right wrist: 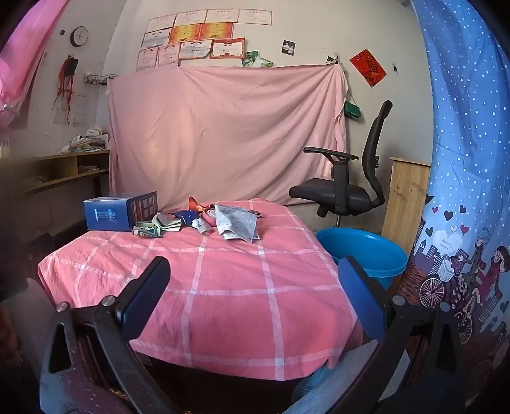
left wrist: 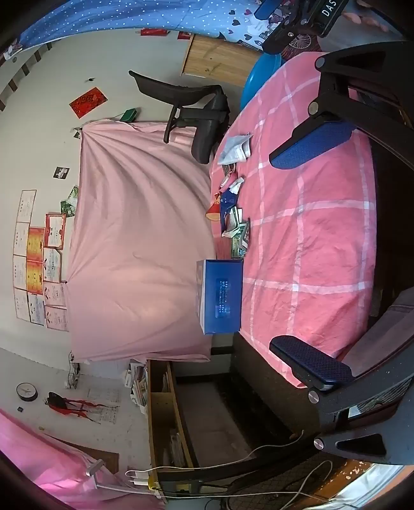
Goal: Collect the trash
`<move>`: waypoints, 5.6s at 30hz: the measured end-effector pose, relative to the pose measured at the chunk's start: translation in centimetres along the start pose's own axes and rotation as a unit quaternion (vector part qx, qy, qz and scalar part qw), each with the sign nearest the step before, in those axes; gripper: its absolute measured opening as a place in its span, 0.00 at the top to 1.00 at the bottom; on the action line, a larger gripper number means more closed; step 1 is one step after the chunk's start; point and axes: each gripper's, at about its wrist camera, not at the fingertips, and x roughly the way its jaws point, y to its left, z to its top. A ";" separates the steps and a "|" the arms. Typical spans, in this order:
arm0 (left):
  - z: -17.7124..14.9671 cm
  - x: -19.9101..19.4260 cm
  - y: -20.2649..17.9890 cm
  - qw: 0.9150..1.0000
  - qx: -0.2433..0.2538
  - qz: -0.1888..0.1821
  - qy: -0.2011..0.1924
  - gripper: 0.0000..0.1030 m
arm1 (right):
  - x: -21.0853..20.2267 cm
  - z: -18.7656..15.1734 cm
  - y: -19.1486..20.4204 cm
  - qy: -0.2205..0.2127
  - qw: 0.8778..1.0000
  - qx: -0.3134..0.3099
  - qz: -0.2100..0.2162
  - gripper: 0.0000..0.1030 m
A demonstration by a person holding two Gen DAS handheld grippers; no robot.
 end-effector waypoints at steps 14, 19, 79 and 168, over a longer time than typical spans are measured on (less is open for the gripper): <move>0.0 0.1 0.0 1.000 0.002 0.000 0.002 0.01 | 0.0 0.0 0.0 0.002 1.000 0.001 0.001 0.00; 0.0 0.1 0.0 1.000 0.002 0.000 0.001 0.01 | 0.0 0.0 -0.1 0.002 1.000 0.000 0.002 0.00; -0.1 0.1 0.0 1.000 0.005 0.002 0.002 0.01 | 0.2 0.0 0.0 0.004 1.000 -0.001 0.001 0.00; 3.4 26.1 2.8 0.966 -0.089 -0.015 0.241 0.48 | 28.0 3.8 -1.0 0.210 0.970 0.008 0.123 0.03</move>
